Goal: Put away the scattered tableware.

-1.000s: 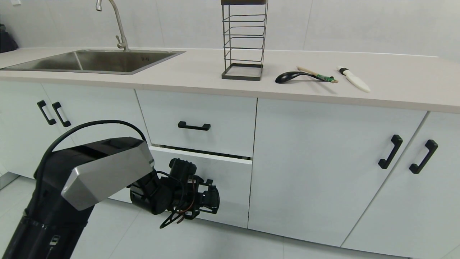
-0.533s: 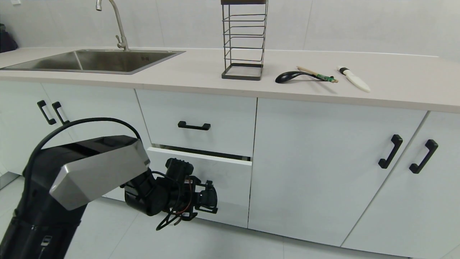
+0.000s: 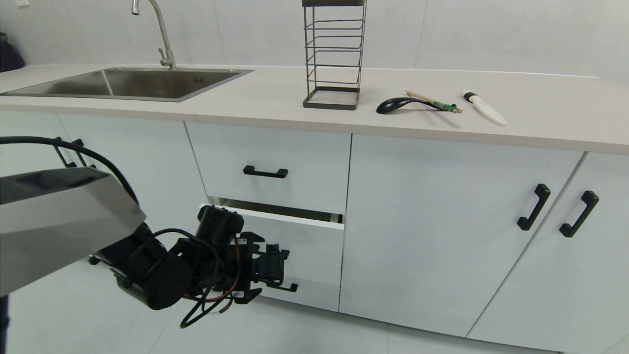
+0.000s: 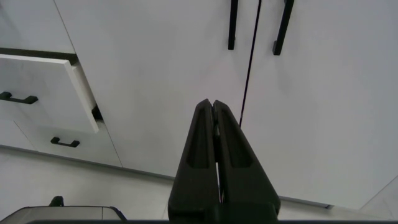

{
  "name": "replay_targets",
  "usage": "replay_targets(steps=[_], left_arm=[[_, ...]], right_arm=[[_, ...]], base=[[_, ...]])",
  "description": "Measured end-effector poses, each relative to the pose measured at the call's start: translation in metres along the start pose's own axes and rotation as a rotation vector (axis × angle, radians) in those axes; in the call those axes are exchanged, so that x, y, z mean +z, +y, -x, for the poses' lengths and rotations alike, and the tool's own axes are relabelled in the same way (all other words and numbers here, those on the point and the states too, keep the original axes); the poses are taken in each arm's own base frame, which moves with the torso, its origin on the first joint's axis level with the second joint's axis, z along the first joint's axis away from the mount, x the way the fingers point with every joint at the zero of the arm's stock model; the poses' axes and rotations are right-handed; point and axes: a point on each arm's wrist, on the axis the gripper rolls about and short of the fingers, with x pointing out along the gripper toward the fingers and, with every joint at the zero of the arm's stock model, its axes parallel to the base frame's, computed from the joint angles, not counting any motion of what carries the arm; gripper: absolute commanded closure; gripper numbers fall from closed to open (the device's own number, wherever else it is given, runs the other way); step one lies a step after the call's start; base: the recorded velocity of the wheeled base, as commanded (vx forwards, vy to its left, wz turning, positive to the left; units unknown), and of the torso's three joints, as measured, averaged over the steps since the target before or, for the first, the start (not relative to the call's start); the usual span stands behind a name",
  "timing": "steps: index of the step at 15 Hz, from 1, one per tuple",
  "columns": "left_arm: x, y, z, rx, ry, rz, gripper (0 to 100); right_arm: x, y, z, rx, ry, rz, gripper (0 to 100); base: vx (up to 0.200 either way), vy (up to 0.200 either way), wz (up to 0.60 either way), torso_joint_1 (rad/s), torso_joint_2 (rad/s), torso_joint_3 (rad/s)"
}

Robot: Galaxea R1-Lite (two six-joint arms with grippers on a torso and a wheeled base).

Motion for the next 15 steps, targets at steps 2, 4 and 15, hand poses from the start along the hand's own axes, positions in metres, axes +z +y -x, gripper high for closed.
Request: replay_targets(steps=[2,4,15], left_arm=[[0.011,0.008,0.026,0.058,-0.038,0.05,0],[0.02,0.016,0.038,0.099,-0.071,0.077,0],[0.03,0.054,-0.043,0.144,-0.09,0.104,0]], right_arm=[[0.0,0.0,0.0,0.0,0.0,0.0,100],[0.0,0.0,0.0,0.0,0.0,0.0,100],[0.0,0.0,0.0,0.0,0.0,0.0,100]], base=[[0.0,0.0,0.0,0.0,0.0,0.0],[0.0,0.0,0.0,0.0,0.0,0.0],[0.0,0.0,0.0,0.0,0.0,0.0]])
